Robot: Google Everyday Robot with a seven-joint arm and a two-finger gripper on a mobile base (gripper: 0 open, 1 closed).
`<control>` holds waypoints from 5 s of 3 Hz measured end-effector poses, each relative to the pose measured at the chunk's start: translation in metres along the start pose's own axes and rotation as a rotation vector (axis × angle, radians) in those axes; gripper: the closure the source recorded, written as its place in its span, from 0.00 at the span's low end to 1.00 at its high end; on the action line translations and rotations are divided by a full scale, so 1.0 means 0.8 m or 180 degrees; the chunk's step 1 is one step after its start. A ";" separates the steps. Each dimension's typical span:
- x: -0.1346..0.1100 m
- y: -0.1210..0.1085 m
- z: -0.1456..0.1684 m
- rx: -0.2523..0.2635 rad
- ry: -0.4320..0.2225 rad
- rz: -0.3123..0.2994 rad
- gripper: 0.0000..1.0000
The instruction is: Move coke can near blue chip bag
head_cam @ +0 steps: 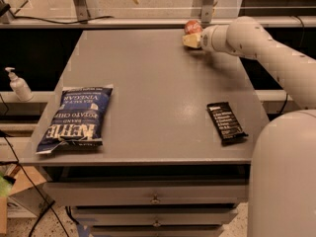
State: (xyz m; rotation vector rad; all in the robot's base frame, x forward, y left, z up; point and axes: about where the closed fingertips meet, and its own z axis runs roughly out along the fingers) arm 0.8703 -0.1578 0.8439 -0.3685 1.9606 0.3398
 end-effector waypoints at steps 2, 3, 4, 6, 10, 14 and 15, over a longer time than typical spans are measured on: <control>-0.076 0.079 -0.059 -0.0237 -0.0272 -0.0695 1.00; -0.108 0.141 -0.087 -0.0597 -0.0366 -0.1101 1.00; -0.099 0.159 -0.086 -0.0732 -0.0296 -0.1238 1.00; -0.075 0.185 -0.094 -0.0957 -0.0123 -0.1372 1.00; 0.047 0.351 -0.161 -0.2382 0.0182 -0.1339 0.82; 0.102 0.379 -0.167 -0.2537 0.0494 -0.1122 0.00; 0.102 0.379 -0.167 -0.2538 0.0494 -0.1122 0.00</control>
Offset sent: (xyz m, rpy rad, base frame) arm -0.0777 0.0862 0.1446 -0.2309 -0.2920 0.2938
